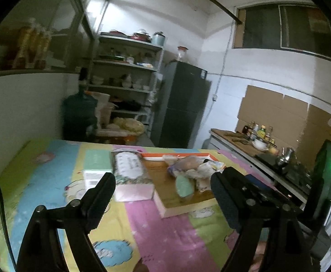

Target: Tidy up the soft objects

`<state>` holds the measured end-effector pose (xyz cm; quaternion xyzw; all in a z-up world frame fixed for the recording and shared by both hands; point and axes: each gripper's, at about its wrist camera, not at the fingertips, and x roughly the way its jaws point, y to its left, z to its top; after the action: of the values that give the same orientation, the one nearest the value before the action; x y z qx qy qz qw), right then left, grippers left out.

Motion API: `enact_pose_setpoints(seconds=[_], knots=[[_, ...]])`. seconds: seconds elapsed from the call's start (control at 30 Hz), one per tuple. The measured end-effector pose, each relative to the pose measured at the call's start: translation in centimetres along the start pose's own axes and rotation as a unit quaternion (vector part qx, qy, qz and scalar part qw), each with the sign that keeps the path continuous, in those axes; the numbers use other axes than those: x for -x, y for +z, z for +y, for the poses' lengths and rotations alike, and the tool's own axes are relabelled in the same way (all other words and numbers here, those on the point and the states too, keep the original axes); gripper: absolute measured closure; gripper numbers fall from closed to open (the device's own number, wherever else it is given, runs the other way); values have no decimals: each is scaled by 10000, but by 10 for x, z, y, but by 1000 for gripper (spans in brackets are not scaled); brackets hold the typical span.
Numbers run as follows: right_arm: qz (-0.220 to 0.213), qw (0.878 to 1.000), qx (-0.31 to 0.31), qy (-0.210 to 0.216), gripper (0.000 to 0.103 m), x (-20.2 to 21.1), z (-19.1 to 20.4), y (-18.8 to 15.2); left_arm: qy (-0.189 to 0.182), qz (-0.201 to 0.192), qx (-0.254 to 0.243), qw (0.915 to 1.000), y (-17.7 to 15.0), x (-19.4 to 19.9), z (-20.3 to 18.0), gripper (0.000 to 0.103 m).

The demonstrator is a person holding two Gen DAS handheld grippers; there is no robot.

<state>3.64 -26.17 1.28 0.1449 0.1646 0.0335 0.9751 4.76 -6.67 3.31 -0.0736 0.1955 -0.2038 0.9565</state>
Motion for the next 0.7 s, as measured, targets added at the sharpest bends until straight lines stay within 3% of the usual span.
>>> enact_pose_setpoints(seconds=[0.3,0.7], knots=[[-48,9996,267,44,24,27,33,-23,210,-163,129,9996,-25,43,13,18],[-223,9965,768,-254,24,49,57,-36,654,-310,344,9968,-36,74,27,18]])
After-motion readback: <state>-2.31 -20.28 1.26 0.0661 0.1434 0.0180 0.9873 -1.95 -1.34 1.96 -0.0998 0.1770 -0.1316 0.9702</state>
